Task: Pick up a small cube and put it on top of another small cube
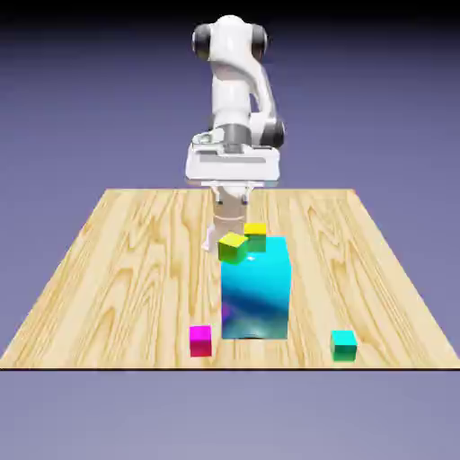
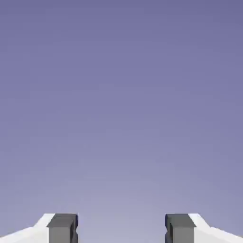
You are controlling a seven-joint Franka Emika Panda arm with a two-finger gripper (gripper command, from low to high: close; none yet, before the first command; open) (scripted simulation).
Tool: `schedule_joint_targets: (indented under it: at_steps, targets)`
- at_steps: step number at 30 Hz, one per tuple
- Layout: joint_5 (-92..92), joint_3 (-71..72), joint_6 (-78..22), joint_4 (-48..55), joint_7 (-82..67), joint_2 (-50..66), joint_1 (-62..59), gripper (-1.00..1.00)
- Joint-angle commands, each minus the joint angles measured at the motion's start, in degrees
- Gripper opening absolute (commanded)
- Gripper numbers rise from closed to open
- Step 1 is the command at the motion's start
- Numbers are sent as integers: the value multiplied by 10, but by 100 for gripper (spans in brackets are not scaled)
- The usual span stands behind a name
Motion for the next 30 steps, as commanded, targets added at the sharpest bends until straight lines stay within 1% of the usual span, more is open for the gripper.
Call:
schedule_joint_targets:
  at_steps: [1,30]
  targets:
    - [-2,0,-23,19,-1,21,-1,0]
    - [-47,-11,-684,571,-37,623,-36,0]
